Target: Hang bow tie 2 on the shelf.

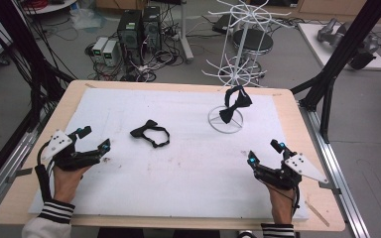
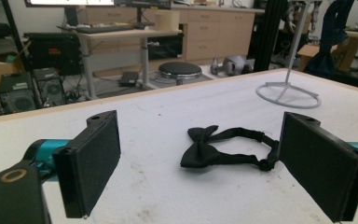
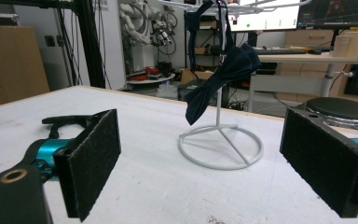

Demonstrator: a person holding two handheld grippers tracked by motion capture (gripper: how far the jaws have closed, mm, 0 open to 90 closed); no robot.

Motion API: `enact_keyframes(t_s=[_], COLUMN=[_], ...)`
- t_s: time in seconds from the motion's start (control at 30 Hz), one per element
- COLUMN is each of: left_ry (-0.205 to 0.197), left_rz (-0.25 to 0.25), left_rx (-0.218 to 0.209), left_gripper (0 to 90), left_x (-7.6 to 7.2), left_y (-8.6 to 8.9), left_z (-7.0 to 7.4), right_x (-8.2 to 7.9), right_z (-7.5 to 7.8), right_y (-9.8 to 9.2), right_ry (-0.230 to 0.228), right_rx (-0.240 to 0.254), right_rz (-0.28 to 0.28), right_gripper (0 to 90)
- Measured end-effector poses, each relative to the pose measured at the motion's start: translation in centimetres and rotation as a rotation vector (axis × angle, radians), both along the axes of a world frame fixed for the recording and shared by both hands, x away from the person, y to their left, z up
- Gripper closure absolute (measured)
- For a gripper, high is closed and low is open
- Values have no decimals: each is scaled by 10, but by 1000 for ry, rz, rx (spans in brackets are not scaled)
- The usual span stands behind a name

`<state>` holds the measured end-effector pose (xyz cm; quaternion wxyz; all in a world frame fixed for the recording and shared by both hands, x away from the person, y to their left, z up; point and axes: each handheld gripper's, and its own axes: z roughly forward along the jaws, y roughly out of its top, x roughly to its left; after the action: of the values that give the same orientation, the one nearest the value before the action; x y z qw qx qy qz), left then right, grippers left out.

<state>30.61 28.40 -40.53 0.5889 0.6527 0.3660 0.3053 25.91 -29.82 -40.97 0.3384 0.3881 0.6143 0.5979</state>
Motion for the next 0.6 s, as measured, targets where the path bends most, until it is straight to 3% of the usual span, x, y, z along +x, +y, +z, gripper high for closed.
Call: enact_keyframes(t_s=[0.3,0.37,0.43,0.6], left_ry=[70,85,115,147], left_rz=[-48,-60,-74,-104], left_rx=[75,76,107,159], left_gripper=[135,135,135,136], left_x=[23,29,36,51], left_y=[-6,-10,-14,-23], left_z=[17,17,16,20], right_x=[1,1,1,1], right_z=[-1,-1,0,1], right_y=[-2,-2,-3,-5], right_ry=[1,5,2,-11], right_rx=[-8,-1,8,13], right_rz=[16,17,17,15], right_gripper=[117,117,117,117])
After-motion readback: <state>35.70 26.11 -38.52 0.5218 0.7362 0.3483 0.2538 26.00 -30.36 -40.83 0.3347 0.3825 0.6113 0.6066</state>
